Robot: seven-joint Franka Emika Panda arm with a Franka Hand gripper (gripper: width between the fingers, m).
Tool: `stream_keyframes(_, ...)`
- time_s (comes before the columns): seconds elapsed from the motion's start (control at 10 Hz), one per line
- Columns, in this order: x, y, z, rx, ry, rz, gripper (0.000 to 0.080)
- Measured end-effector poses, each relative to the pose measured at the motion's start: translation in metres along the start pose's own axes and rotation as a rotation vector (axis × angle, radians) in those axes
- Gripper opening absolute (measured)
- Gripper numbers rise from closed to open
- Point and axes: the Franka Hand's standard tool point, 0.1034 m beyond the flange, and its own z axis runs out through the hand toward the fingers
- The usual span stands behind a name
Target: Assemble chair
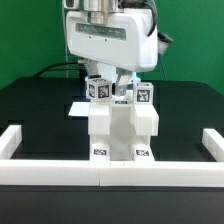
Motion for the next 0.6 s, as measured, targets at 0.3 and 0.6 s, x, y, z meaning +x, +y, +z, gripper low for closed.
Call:
stream_keyframes(0.3, 0.0005, 0.0009, 0.0002, -0.002, 0.0, -0.251, 0.0646)
stream_keyframes(0.6, 0.0034, 0.0031, 0.0001, -0.002, 0.0, -0.498, 0.0648)
